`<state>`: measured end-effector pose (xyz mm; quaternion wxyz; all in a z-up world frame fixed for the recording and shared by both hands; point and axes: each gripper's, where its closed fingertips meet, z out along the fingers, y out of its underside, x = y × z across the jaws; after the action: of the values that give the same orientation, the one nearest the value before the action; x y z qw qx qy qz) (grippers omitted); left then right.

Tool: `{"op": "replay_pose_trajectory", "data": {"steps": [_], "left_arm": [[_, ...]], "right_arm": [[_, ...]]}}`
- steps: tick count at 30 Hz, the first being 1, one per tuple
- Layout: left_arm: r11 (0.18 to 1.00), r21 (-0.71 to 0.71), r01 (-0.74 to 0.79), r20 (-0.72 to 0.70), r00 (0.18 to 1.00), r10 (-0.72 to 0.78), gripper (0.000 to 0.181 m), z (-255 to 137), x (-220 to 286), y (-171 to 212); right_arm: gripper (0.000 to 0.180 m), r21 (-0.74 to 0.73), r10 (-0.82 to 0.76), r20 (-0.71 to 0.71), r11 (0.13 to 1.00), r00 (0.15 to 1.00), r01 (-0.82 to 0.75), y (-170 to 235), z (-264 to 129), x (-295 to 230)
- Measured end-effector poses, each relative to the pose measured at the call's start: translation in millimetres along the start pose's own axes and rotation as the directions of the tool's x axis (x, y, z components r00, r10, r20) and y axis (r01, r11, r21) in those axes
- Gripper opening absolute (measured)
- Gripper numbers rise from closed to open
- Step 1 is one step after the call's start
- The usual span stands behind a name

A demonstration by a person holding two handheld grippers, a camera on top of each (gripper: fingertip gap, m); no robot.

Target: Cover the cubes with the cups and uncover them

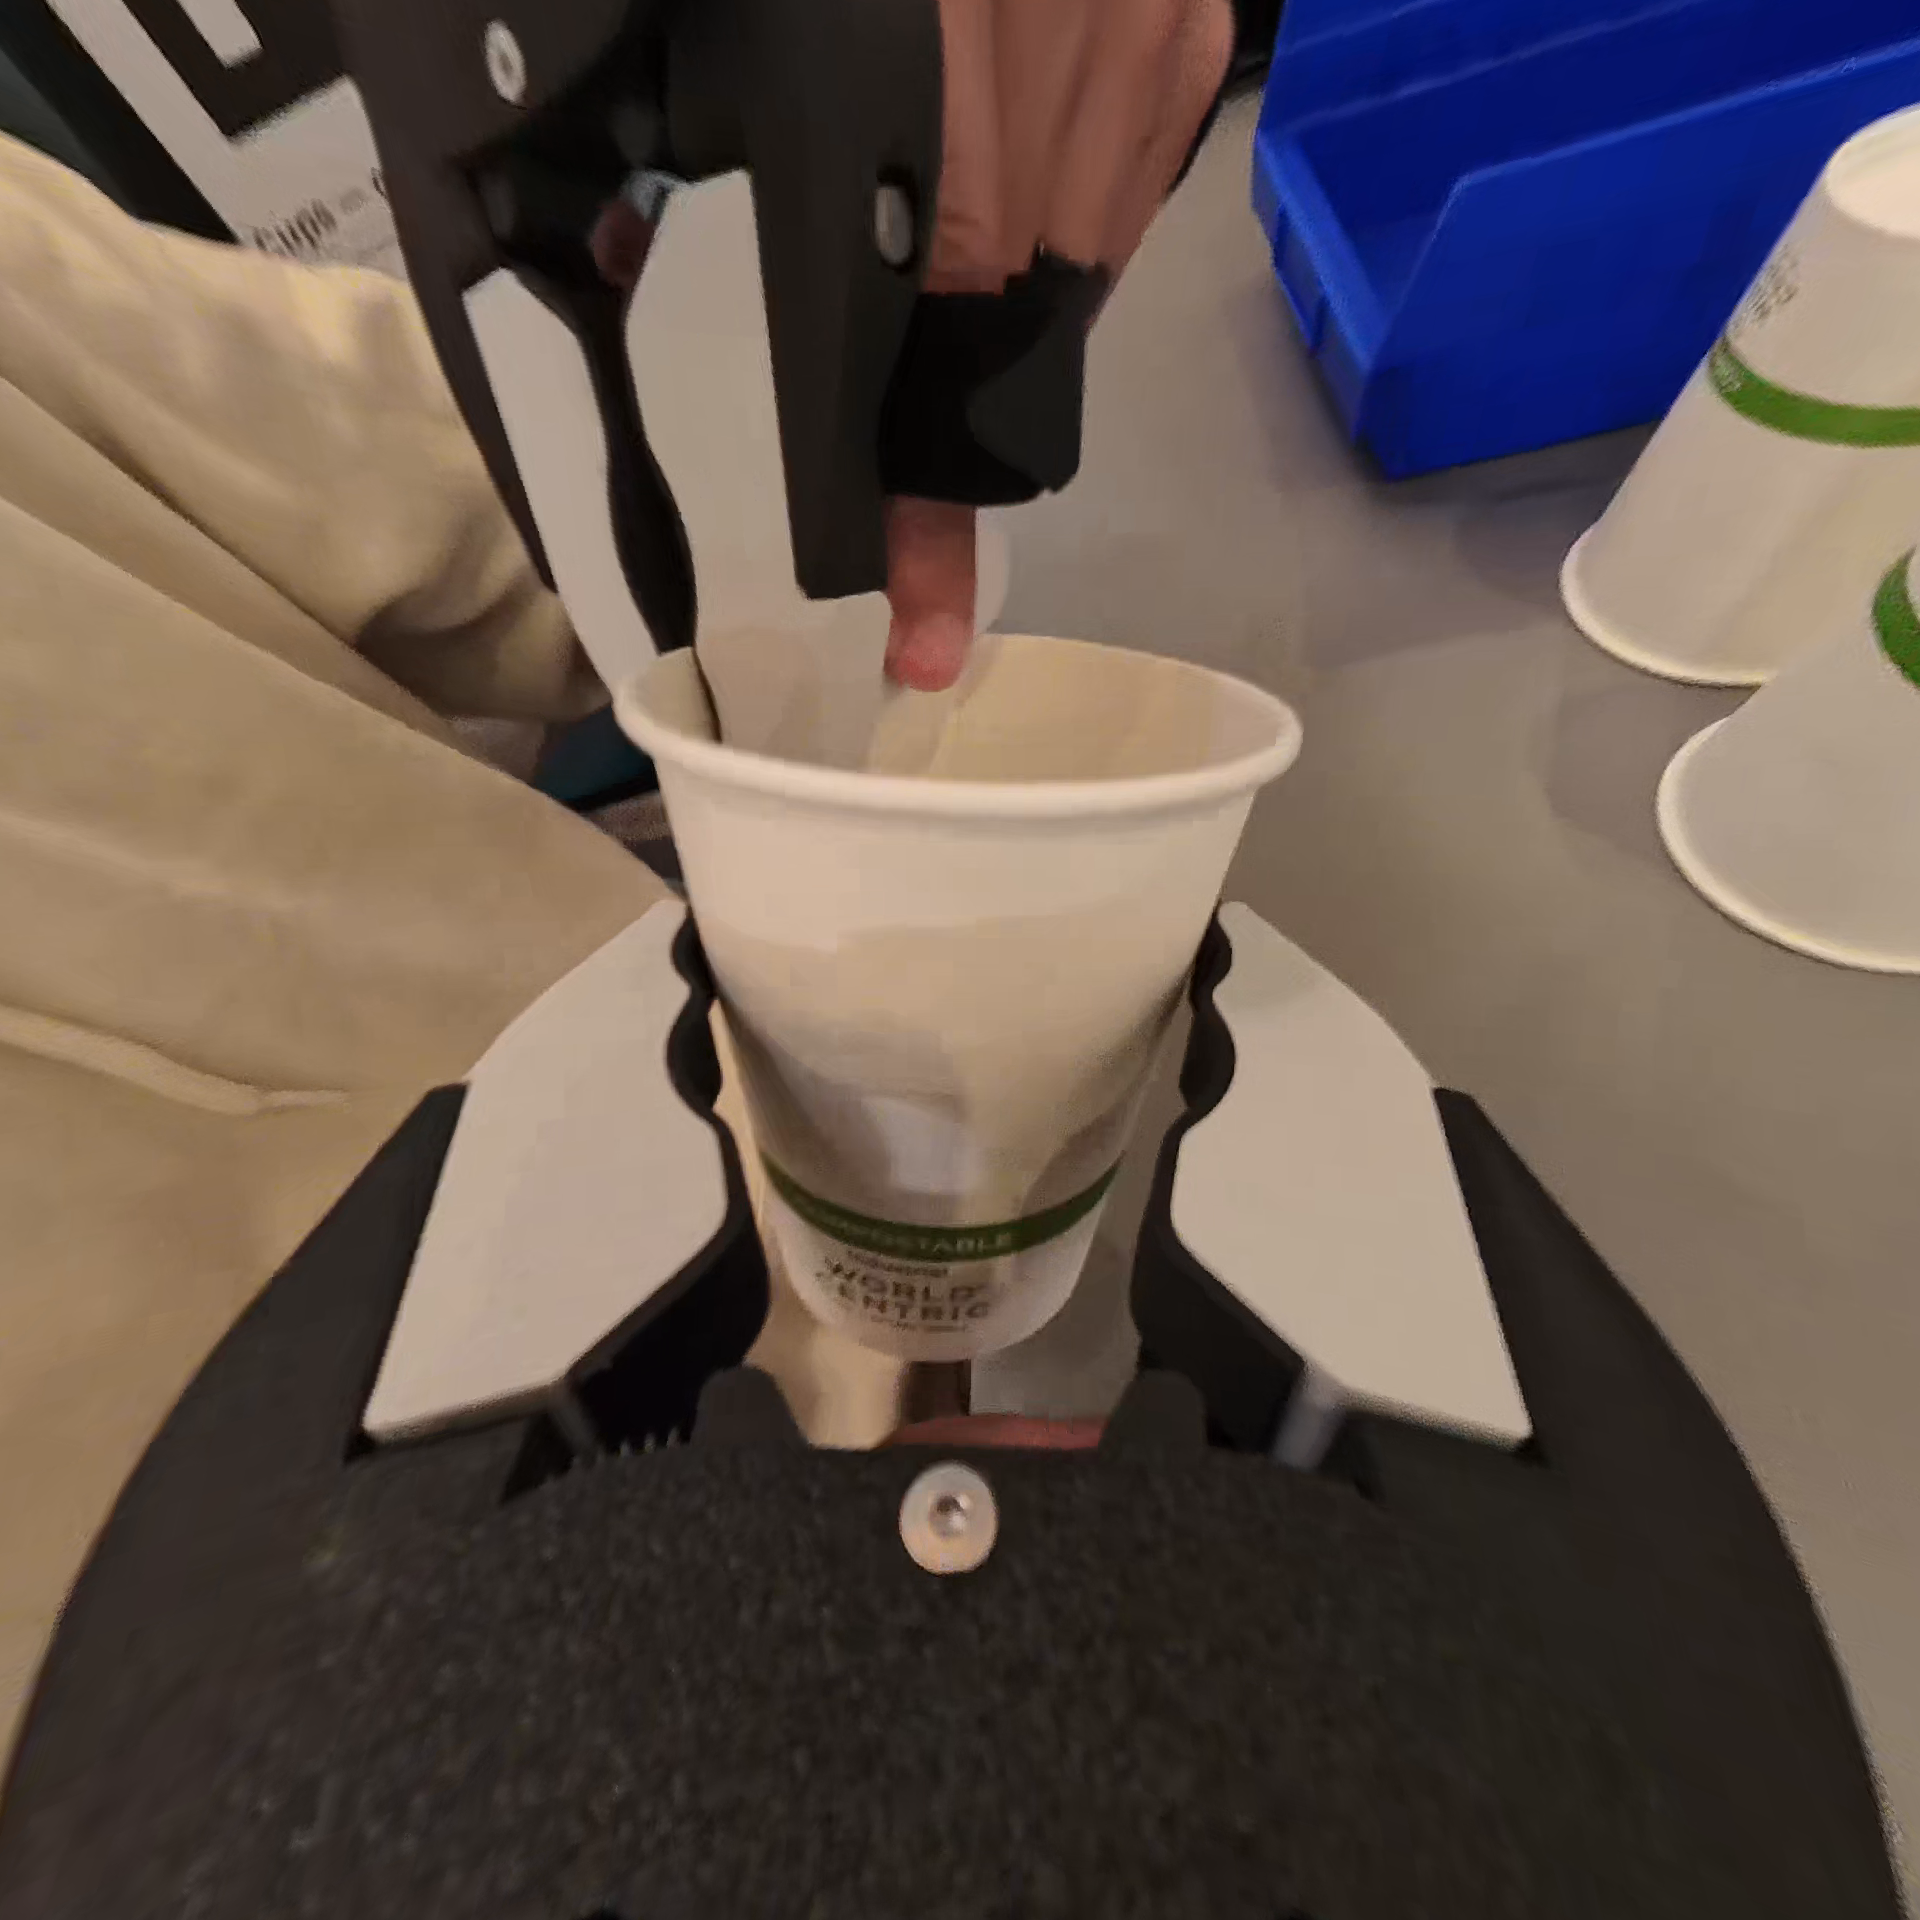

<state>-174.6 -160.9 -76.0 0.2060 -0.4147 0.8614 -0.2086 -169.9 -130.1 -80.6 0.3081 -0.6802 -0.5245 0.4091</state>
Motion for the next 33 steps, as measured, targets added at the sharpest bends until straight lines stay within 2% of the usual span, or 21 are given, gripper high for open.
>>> {"op": "replay_pose_trajectory", "data": {"steps": [1,3,6,11,14,16,17,19,21,25,28,29,31,32,33], "left_arm": [[0.999,-0.032,-0.001,-0.009,1.0,0.001,0.002,3,1,3],[0.999,-0.042,0.013,0.013,1.0,-0.013,0.002,6,-3,7],[0.997,0.032,0.063,0.081,0.995,-0.066,0.005,2,-13,6],[0.959,0.252,0.129,0.337,0.917,-0.212,0.019,-24,-42,6],[0.828,0.511,0.233,0.402,0.786,-0.47,0.028,-43,-56,14],[0.7,0.636,0.324,0.4,0.637,-0.659,0.042,-47,-65,35],[0.633,0.686,0.359,0.392,0.55,-0.737,0.049,-47,-67,48],[0.52,0.748,0.413,0.365,0.398,-0.841,0.051,-42,-64,70],[0.46,0.782,0.42,0.336,0.337,-0.88,0.053,-39,-57,77],[0.432,0.823,0.369,0.341,0.288,-0.895,0.049,-53,-52,77],[0.428,0.843,0.326,0.389,0.182,-0.903,0.048,-69,-56,91],[0.429,0.84,0.333,0.409,0.13,-0.903,0.048,-71,-57,100],[0.445,0.789,0.424,0.501,-0.023,-0.865,0.046,-68,-56,134],[0.472,0.751,0.462,0.552,-0.047,-0.832,0.048,-65,-56,144],[0.505,0.728,0.463,0.584,-0.035,-0.811,0.049,-63,-57,145]], "right_arm": [[0.087,-0.022,0.005,-0.005,1.0,1.0,-0.005,4,2,2],[0.086,-0.005,0.001,-0.033,1.0,0.999,-0.001,5,1,6],[0.084,0.046,0.043,-0.069,0.998,0.997,-0.04,0,-6,12],[0.085,0.114,0.097,-0.196,0.991,0.976,-0.076,-1,-30,30],[0.086,0.188,0.129,-0.307,0.98,0.943,-0.072,-3,-54,41],[0.086,0.274,0.156,-0.368,0.96,0.917,-0.053,-12,-76,46],[0.086,0.335,0.172,-0.409,0.942,0.896,-0.028,-20,-92,50],[0.087,0.451,0.218,-0.498,0.892,0.839,0.036,-33,-130,56],[0.087,0.506,0.273,-0.618,0.856,0.737,0.107,-33,-170,64],[0.087,0.506,0.349,-0.787,0.837,0.509,0.209,-9,-228,69],[0.087,0.473,0.367,-0.849,0.849,0.381,0.237,11,-251,73],[0.087,0.477,0.38,-0.845,0.853,0.376,0.212,18,-251,78],[0.087,0.515,0.41,-0.81,0.84,0.421,0.173,24,-243,84],[0.087,0.522,0.417,-0.799,0.839,0.433,0.155,27,-239,88],[0.087,0.512,0.416,-0.803,0.848,0.428,0.136,31,-236,92]]}}
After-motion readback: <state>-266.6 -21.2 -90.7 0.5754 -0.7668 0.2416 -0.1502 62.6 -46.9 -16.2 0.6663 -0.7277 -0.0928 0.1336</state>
